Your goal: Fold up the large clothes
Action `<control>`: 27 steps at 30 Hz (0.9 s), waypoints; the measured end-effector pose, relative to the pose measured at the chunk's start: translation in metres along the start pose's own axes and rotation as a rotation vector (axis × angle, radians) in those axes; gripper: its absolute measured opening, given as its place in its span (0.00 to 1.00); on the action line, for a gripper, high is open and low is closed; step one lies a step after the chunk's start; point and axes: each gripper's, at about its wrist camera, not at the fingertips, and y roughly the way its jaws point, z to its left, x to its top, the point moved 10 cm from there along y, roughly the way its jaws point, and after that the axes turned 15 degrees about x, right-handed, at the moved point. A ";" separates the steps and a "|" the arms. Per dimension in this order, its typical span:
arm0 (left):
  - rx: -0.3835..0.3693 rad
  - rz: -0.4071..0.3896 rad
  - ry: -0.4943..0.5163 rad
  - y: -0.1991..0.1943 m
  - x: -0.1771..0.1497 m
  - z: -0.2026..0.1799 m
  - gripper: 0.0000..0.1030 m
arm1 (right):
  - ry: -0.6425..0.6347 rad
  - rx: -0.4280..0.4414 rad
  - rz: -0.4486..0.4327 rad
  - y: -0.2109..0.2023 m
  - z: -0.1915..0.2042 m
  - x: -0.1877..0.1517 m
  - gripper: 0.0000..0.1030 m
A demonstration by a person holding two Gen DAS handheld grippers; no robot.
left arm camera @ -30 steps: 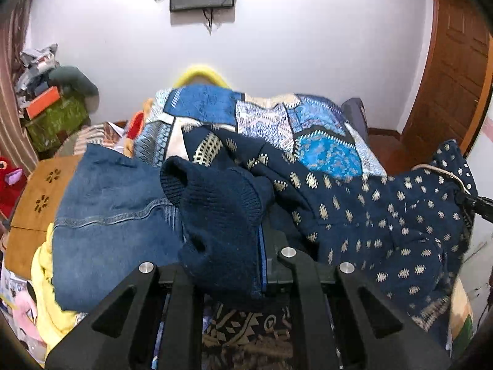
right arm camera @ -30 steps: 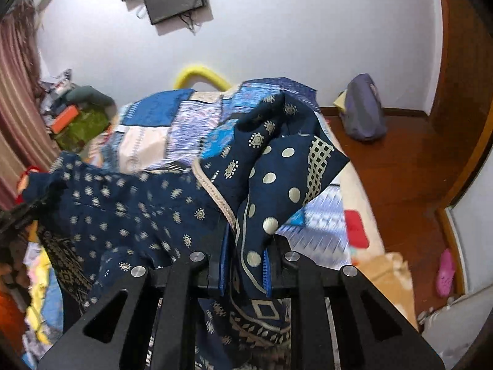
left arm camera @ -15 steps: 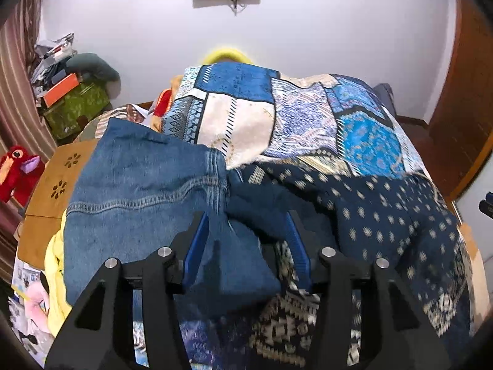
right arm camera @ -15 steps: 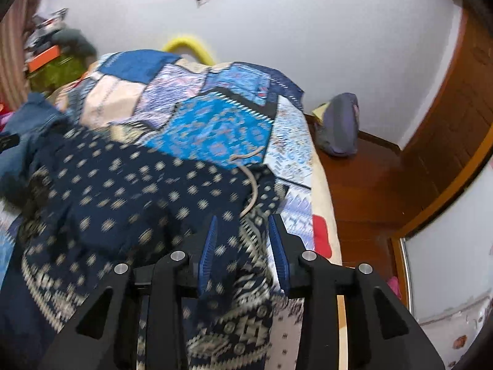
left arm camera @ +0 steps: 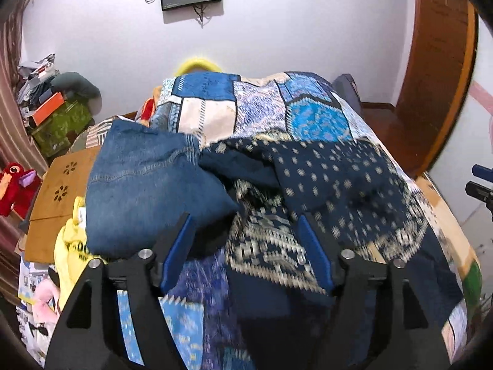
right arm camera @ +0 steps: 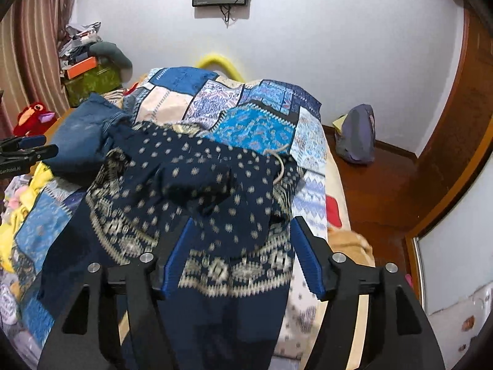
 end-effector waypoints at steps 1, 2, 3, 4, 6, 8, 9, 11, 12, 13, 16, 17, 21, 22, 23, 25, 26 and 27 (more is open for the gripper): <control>-0.008 0.005 0.006 -0.004 -0.005 -0.002 0.68 | 0.005 0.004 0.005 -0.002 0.000 -0.005 0.59; -0.025 0.013 0.013 -0.010 -0.016 -0.004 0.68 | 0.015 0.013 0.012 -0.005 0.000 -0.012 0.59; -0.031 0.018 0.015 -0.012 -0.021 -0.005 0.68 | 0.025 0.021 0.017 -0.007 0.000 -0.018 0.59; -0.038 0.027 0.018 -0.015 -0.029 -0.007 0.68 | 0.039 0.031 0.024 -0.008 0.000 -0.026 0.59; -0.048 0.053 0.027 -0.017 -0.047 -0.010 0.68 | 0.062 0.035 0.052 -0.006 -0.002 -0.044 0.59; -0.063 0.095 0.023 -0.016 -0.068 -0.014 0.68 | 0.085 0.030 0.078 -0.005 -0.005 -0.060 0.59; -0.074 0.117 0.019 -0.015 -0.076 -0.015 0.68 | 0.105 0.029 0.096 -0.001 -0.008 -0.071 0.59; -0.096 0.169 0.007 -0.010 -0.098 -0.019 0.68 | 0.144 0.034 0.124 0.001 -0.012 -0.090 0.59; -0.103 0.190 0.001 -0.008 -0.108 -0.021 0.68 | 0.179 0.048 0.150 0.005 -0.014 -0.103 0.59; -0.112 0.212 -0.004 -0.005 -0.117 -0.023 0.68 | 0.207 0.065 0.166 0.007 -0.015 -0.112 0.59; -0.156 0.283 -0.019 0.000 -0.144 -0.030 0.68 | 0.283 0.128 0.198 0.014 -0.013 -0.141 0.59; -0.183 0.315 -0.030 0.002 -0.155 -0.034 0.68 | 0.301 0.139 0.210 0.017 -0.012 -0.150 0.59; -0.210 0.383 -0.061 0.011 -0.181 -0.044 0.68 | 0.354 0.151 0.259 0.032 -0.014 -0.179 0.59; -0.208 0.390 -0.072 0.014 -0.185 -0.045 0.68 | 0.370 0.152 0.271 0.036 -0.016 -0.183 0.59; -0.220 0.406 -0.100 0.017 -0.191 -0.047 0.68 | 0.388 0.151 0.281 0.040 -0.018 -0.187 0.59; -0.244 0.419 -0.152 0.019 -0.194 -0.046 0.68 | 0.429 0.167 0.283 0.046 -0.020 -0.192 0.59; -0.260 0.419 -0.177 0.020 -0.195 -0.046 0.67 | 0.450 0.179 0.273 0.047 -0.021 -0.192 0.59; -0.290 0.420 -0.199 0.018 -0.195 -0.048 0.60 | 0.469 0.190 0.264 0.048 -0.022 -0.190 0.60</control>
